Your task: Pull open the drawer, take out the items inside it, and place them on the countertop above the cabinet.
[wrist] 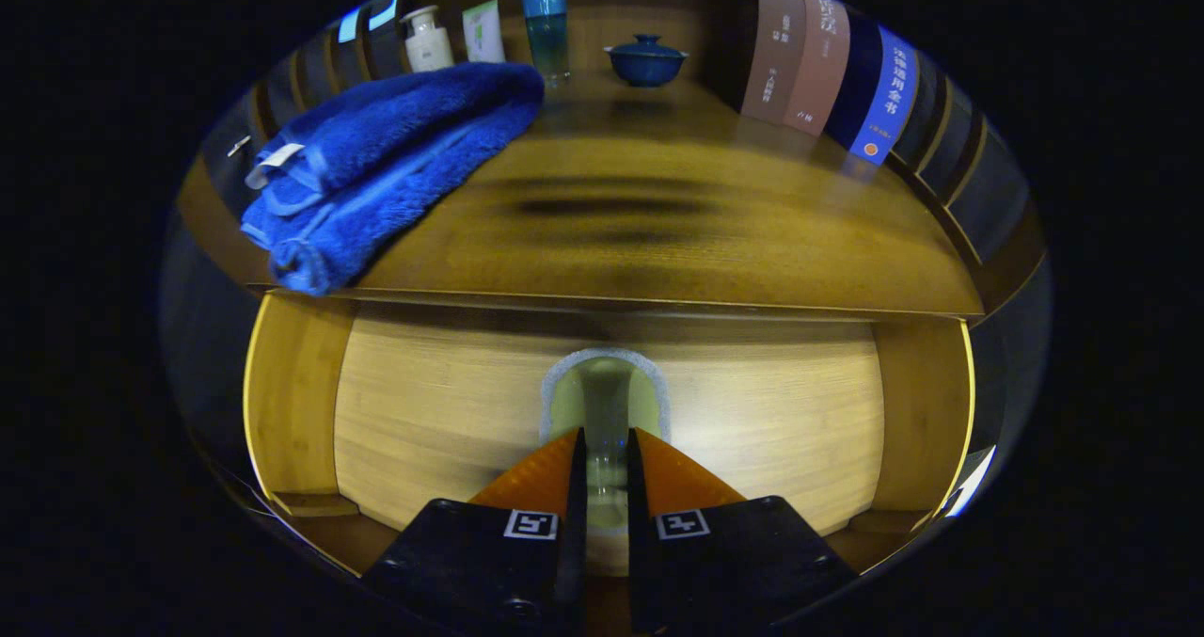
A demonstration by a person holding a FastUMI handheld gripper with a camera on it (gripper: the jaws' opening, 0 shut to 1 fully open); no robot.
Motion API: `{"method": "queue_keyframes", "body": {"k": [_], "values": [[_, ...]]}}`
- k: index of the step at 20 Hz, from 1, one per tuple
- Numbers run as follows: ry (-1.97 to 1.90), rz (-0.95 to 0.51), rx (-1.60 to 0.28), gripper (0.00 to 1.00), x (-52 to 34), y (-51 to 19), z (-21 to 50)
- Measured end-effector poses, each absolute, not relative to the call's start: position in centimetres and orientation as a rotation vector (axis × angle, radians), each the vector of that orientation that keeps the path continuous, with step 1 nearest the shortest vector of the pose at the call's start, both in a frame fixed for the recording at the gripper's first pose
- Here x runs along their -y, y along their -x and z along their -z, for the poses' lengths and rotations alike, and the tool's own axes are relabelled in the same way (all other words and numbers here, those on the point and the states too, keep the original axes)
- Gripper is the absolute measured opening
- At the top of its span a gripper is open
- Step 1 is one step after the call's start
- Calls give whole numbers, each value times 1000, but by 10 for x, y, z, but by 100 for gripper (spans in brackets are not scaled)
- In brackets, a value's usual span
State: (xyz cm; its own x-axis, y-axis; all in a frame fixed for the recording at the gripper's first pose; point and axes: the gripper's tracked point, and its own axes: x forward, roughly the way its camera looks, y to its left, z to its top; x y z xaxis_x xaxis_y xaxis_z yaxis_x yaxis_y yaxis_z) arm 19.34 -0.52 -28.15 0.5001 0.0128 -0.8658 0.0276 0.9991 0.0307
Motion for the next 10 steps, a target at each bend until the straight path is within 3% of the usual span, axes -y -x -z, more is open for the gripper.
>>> {"method": "queue_keyframes", "body": {"k": [10], "values": [[-121, 4, -689, 23, 8, -148, 166]]}}
